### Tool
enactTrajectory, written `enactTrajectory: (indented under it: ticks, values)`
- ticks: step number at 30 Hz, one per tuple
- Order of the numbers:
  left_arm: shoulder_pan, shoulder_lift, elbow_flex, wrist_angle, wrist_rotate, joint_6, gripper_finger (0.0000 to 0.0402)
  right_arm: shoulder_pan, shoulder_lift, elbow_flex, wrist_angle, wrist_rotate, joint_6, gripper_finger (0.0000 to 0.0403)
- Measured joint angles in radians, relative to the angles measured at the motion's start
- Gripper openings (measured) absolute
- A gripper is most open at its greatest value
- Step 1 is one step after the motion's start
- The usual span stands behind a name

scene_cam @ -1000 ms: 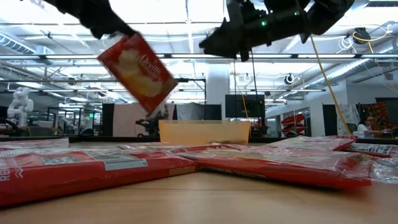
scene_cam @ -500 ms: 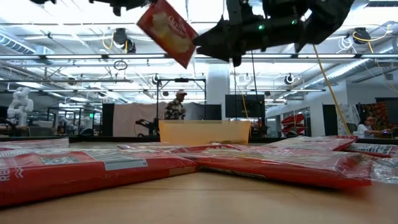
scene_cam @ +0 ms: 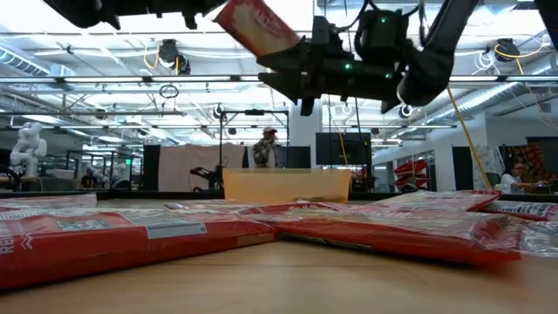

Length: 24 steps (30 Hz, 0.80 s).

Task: Sort popcorn bags into baskets
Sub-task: Put the popcorn pack into the orange bin

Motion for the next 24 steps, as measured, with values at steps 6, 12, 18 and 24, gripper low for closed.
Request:
enactTrajectory:
  ticks: [6, 12, 18, 24]
  values:
    - [0.02, 0.018, 0.0, 0.064, 0.019, -0.024, 0.0002, -0.039, 0.037, 0.043, 0.018, -0.065, 0.012, 0.0181]
    - [0.022, 0.017, 0.0, 0.051, 0.021, -0.024, 0.0003, -0.059, 0.04, 0.051, 0.057, -0.065, -0.014, 0.0194]
    - [0.022, 0.017, 0.0, 0.033, 0.023, -0.024, 0.0003, -0.066, 0.04, 0.051, 0.074, -0.066, 0.015, 0.0244]
    - [0.022, 0.017, 0.0, 0.038, 0.068, -0.024, 0.0003, -0.064, 0.04, 0.051, 0.085, -0.065, 0.019, 0.0264]
